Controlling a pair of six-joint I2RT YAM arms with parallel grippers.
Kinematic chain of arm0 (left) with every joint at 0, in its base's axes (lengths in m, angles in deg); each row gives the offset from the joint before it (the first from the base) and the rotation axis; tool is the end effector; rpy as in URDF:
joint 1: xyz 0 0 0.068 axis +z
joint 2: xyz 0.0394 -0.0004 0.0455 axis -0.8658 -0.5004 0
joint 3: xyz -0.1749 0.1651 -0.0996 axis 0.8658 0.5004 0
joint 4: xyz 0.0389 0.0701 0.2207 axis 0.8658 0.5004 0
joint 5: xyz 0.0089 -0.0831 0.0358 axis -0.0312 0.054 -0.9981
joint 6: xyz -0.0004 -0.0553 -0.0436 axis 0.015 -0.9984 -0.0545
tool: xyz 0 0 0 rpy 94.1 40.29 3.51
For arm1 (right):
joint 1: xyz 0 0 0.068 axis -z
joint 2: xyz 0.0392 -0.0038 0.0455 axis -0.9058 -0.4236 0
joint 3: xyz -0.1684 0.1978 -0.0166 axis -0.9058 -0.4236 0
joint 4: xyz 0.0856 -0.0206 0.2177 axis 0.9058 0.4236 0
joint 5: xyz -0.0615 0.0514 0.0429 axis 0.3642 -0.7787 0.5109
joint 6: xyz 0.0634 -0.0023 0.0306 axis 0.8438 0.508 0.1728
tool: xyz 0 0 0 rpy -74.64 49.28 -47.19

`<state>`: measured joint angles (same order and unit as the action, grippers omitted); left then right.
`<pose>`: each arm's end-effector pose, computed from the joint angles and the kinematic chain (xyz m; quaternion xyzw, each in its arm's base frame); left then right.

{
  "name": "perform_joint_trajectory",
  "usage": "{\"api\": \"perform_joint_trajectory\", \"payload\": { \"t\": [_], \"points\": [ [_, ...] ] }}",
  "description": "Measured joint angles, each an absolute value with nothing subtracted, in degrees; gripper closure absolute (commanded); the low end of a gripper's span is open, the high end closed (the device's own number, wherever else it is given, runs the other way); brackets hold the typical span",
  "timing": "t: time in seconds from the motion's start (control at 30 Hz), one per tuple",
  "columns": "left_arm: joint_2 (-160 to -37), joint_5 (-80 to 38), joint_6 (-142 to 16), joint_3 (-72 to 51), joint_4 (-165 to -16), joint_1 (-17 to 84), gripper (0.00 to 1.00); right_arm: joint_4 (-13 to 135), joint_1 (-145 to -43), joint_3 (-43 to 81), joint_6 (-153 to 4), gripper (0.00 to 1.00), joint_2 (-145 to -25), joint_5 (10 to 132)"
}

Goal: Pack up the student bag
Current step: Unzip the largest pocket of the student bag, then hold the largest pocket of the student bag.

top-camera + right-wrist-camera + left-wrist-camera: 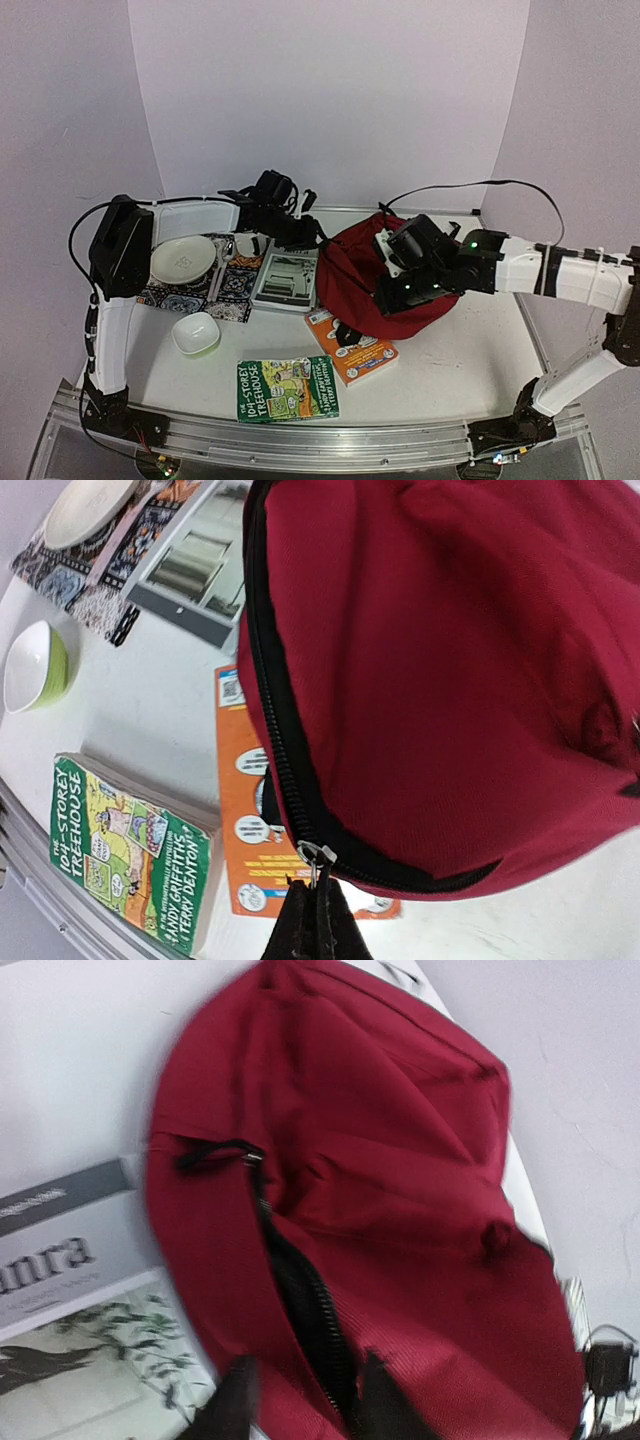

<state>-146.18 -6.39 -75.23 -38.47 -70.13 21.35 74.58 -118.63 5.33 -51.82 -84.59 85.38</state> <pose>0.3569 -0.3136 0.2130 0.1956 0.8748 -0.3636 0.2536 0.1914 0.2489 0.2763 -0.1538 0.8646 0.2764 0.3905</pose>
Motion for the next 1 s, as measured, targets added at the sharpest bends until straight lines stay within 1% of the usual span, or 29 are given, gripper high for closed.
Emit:
{"api": "perform_joint_trajectory", "payload": {
  "t": [0.03,0.13,0.23,0.47,0.63,0.8,1.0],
  "points": [
    [-146.10,-6.93,-75.39,-38.46,-69.81,21.91,0.42,74.11,-118.64,5.99,-51.90,1.00,-86.34,84.52],
    [-144.97,-8.47,-77.00,-37.28,-69.55,23.43,0.33,72.75,-118.65,9.12,-52.37,1.00,-91.33,83.53],
    [-141.17,-8.80,-79.28,-32.84,-69.28,24.05,0.30,70.78,-118.63,12.23,-52.99,1.00,-94.52,83.55],
    [-130.18,-5.71,-87.51,-17.98,-74.54,21.92,0.29,68.05,-118.65,16.36,-53.76,1.00,-98.05,82.42],
    [-127.79,-3.47,-92.68,-10.71,-79.64,18.33,0.30,67.57,-118.63,16.36,-53.69,1.00,-98.66,81.13],
    [-127.79,-2.52,-96.52,-9.01,-82.93,15.18,0.32,67.34,-118.65,16.36,-53.67,1.00,-99.31,80.49],
    [-127.79,-2.14,-100.00,-8.77,-89.24,14.48,0.33,66.44,-118.65,16.34,-53.69,1.00,-100.16,79.92]
  ]
}}
